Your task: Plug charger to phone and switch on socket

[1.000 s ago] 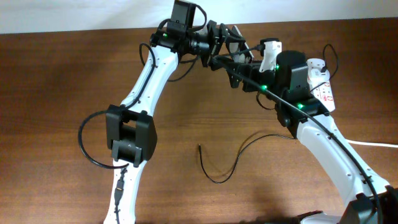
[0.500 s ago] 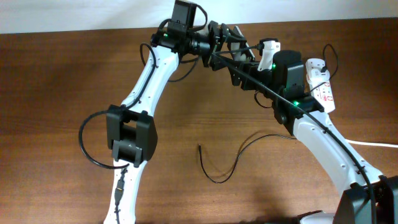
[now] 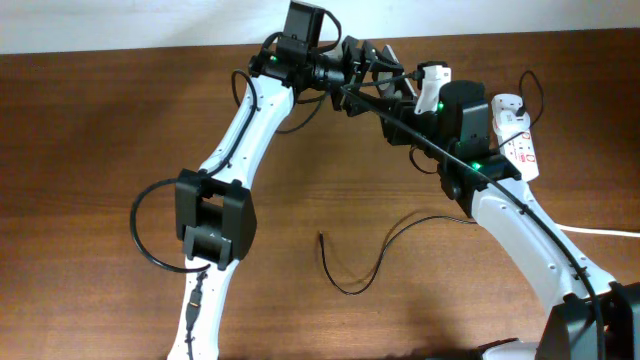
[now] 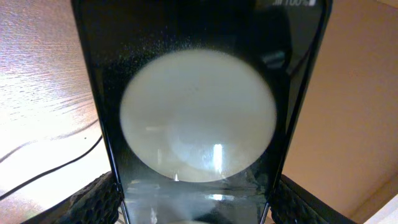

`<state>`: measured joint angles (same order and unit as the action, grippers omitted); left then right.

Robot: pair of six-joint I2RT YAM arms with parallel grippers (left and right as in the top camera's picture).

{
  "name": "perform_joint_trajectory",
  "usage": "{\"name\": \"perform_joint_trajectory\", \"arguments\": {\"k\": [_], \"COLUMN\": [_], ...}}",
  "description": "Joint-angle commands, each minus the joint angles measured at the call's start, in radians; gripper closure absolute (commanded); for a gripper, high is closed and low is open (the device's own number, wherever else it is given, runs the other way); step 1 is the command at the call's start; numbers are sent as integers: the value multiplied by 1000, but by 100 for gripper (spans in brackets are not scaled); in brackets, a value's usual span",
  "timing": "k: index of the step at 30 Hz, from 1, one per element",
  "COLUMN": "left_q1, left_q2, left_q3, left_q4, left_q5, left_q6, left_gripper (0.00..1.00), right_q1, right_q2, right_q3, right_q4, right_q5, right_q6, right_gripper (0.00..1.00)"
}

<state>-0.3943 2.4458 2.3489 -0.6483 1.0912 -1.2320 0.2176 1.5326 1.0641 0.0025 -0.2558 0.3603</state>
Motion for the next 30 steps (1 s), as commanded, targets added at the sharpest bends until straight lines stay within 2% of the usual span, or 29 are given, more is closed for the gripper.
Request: {"name": "perform_joint_trajectory", "arguments": {"k": [1, 3, 6, 8, 9, 12, 13, 14, 15, 16, 22, 27, 30], "left_q1": [2, 2, 2, 2, 2, 2, 2, 2, 2, 2, 3, 54, 104], "left_q2": [-6, -6, -6, -6, -6, -6, -6, -6, -6, -6, -6, -14, -17], "left_q3": [23, 23, 23, 23, 23, 23, 23, 23, 23, 23, 23, 23, 23], "left_q4": [9, 9, 9, 9, 9, 9, 9, 9, 9, 9, 8, 7, 8], "left_q5": [18, 18, 18, 19, 19, 19, 19, 19, 19, 19, 23, 82, 100], "left_q6": [-7, -7, -7, -7, -7, -7, -7, -7, -7, -7, -6, 60, 83], "left_gripper": [100, 100, 100, 100, 100, 100, 92, 62, 22, 1, 1, 1, 1], "right_q1": [6, 6, 6, 6, 6, 6, 6, 6, 6, 6, 4, -55, -121], "right_q2": [5, 5, 5, 5, 5, 5, 5, 5, 5, 5, 5, 5, 5], "right_q3": [19, 19, 19, 19, 19, 19, 19, 19, 19, 19, 19, 19, 19], "right_q4": [6, 6, 6, 6, 6, 7, 7, 7, 10, 14, 17, 17, 11], "right_q5": [-2, -2, -2, -2, -2, -1, -1, -1, -1, -1, 3, 5, -47], "right_q6": [-8, -8, -8, -8, -8, -8, -8, -8, -8, -8, -8, -3, 85], "right_gripper": [62, 64, 75, 76, 82, 88, 91, 93, 96, 96, 96, 96, 96]}}
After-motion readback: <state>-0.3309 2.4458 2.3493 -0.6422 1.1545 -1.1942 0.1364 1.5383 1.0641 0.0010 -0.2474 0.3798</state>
